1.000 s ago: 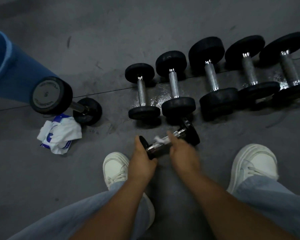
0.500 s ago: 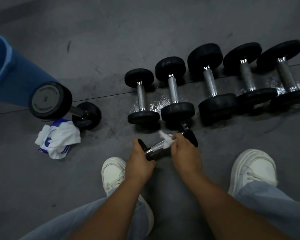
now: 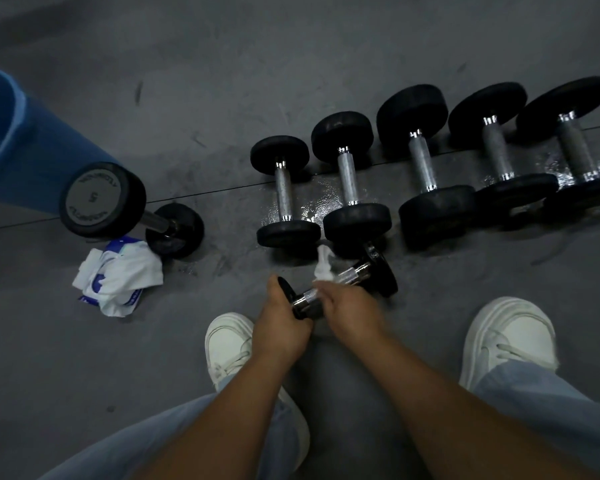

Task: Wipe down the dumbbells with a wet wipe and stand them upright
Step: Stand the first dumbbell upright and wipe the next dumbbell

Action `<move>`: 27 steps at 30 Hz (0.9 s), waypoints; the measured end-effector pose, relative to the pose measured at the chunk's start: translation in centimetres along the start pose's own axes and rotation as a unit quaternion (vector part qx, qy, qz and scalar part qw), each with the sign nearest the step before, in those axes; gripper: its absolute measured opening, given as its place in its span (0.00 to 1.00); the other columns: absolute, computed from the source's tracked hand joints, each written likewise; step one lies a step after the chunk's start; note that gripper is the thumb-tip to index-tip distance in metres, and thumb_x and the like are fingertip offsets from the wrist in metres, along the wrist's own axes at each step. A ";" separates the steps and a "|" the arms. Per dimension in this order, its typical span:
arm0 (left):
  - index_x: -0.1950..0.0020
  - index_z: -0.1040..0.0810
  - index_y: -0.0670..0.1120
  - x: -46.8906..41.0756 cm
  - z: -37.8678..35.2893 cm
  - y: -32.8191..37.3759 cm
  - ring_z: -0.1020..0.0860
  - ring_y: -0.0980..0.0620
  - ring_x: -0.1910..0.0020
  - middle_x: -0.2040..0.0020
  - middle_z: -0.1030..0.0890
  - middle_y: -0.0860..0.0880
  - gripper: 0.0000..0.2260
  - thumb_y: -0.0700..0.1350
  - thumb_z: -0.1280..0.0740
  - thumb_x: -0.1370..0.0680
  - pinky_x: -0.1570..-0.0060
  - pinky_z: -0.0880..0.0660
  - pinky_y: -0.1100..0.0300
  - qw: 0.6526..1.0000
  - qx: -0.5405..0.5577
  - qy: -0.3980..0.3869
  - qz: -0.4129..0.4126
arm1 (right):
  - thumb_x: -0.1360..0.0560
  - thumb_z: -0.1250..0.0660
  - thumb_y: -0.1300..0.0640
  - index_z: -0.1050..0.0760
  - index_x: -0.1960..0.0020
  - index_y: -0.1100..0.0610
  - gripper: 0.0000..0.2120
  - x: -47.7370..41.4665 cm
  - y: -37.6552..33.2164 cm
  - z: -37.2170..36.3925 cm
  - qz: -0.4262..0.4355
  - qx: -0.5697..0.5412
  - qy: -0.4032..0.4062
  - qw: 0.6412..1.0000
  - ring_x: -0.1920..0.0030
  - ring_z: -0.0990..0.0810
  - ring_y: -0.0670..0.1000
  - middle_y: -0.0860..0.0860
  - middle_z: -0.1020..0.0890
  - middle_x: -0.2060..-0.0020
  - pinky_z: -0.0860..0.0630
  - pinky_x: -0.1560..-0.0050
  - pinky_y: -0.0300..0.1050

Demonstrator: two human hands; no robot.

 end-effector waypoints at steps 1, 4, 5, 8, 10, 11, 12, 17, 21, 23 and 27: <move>0.32 0.41 0.51 -0.2 0.1 0.0 0.20 0.42 0.52 0.51 0.20 0.48 0.31 0.41 0.30 0.30 0.53 0.23 0.52 1.000 -0.003 -0.002 0.003 | 0.21 0.38 0.52 0.22 0.38 0.45 0.13 -0.1 0.7 0.8 -0.021 -0.029 0.048 0.998 0.45 0.19 0.56 0.52 0.17 0.45 0.23 0.48 0.47; 0.27 0.41 0.49 -1.1 0.3 0.2 0.21 0.42 0.45 0.46 0.22 0.47 0.34 0.41 0.30 0.29 0.49 0.25 0.56 0.999 -0.020 -0.044 0.006 | 0.21 0.37 0.53 0.21 0.39 0.46 0.13 0.9 1.1 1.8 -0.043 -0.046 0.125 0.990 0.49 0.20 0.58 0.53 0.21 0.45 0.23 0.51 0.48; 0.25 0.42 0.49 -1.4 0.1 0.5 0.22 0.42 0.42 0.42 0.22 0.45 0.35 0.41 0.29 0.29 0.46 0.25 0.56 0.997 -0.028 -0.072 0.002 | 0.22 0.37 0.53 0.21 0.39 0.47 0.12 1.3 0.8 1.3 -0.033 -0.022 0.110 0.993 0.50 0.20 0.59 0.54 0.23 0.45 0.24 0.52 0.48; 0.21 0.47 0.51 -2.3 -0.3 1.1 0.24 0.42 0.39 0.35 0.24 0.42 0.42 0.44 0.27 0.30 0.39 0.26 0.52 0.992 -0.037 -0.123 -0.003 | 0.21 0.38 0.52 0.21 0.40 0.50 0.12 2.4 0.9 0.9 -0.031 0.027 0.103 0.994 0.51 0.21 0.59 0.53 0.24 0.44 0.26 0.54 0.48; 0.20 0.50 0.51 -2.5 -0.3 0.9 0.24 0.42 0.37 0.34 0.24 0.42 0.44 0.45 0.27 0.29 0.37 0.27 0.51 0.996 -0.018 -0.086 0.004 | 0.20 0.40 0.52 0.22 0.39 0.50 0.13 2.7 1.8 1.8 -0.048 0.031 0.133 0.989 0.48 0.21 0.58 0.52 0.23 0.43 0.25 0.52 0.49; 0.20 0.51 0.52 -2.2 -0.3 0.8 0.24 0.42 0.37 0.34 0.23 0.43 0.43 0.46 0.28 0.28 0.38 0.27 0.51 0.998 -0.008 -0.058 -0.001 | 0.20 0.40 0.53 0.23 0.39 0.51 0.13 2.7 2.2 2.4 -0.060 0.024 0.163 0.985 0.46 0.21 0.58 0.53 0.22 0.42 0.24 0.50 0.50; 0.20 0.51 0.52 -1.7 -0.5 0.8 0.23 0.43 0.38 0.34 0.23 0.44 0.43 0.46 0.28 0.27 0.39 0.26 0.51 0.999 0.003 -0.041 -0.013 | 0.20 0.40 0.54 0.23 0.38 0.52 0.13 2.7 2.4 3.0 -0.073 0.009 0.189 0.979 0.46 0.21 0.58 0.53 0.21 0.42 0.23 0.49 0.51; 0.21 0.54 0.58 -0.8 -1.6 0.4 0.19 0.43 0.45 0.41 0.19 0.44 0.44 0.40 0.30 0.27 0.49 0.25 0.56 0.998 0.025 -0.041 -0.036 | 0.22 0.41 0.55 0.21 0.42 0.53 0.13 2.9 -0.6 0.1 0.009 -0.004 0.079 0.997 0.50 0.19 0.60 0.55 0.19 0.48 0.22 0.53 0.51; 0.22 0.49 0.52 -2.0 -1.2 1.1 0.21 0.41 0.44 0.42 0.21 0.44 0.40 0.41 0.30 0.28 0.51 0.27 0.58 0.997 -0.014 -0.060 -0.035 | 0.21 0.38 0.57 0.20 0.39 0.50 0.14 2.4 2.3 2.5 -0.058 -0.077 0.162 0.982 0.48 0.19 0.57 0.54 0.18 0.46 0.23 0.49 0.49; 0.29 0.41 0.48 -2.4 -1.0 1.2 0.21 0.42 0.46 0.45 0.21 0.45 0.33 0.45 0.28 0.29 0.53 0.29 0.59 0.997 -0.016 -0.074 -0.011 | 0.22 0.36 0.57 0.21 0.37 0.49 0.15 2.1 2.3 2.2 -0.052 -0.067 0.126 0.988 0.48 0.19 0.56 0.54 0.19 0.45 0.24 0.49 0.47; 0.36 0.37 0.50 -2.5 -0.3 0.7 0.20 0.43 0.47 0.45 0.20 0.45 0.28 0.52 0.27 0.29 0.47 0.23 0.50 0.999 0.034 -0.017 0.021 | 0.24 0.35 0.55 0.19 0.42 0.49 0.12 1.5 0.0 2.1 0.021 0.005 0.094 0.995 0.52 0.22 0.57 0.53 0.24 0.49 0.23 0.54 0.50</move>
Point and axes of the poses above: each hand's wrist, its own x-axis away from the middle knuckle, its own z-axis out of the back of the hand, y = z × x, the point moved 6 cm from there along -x, towards the middle knuckle
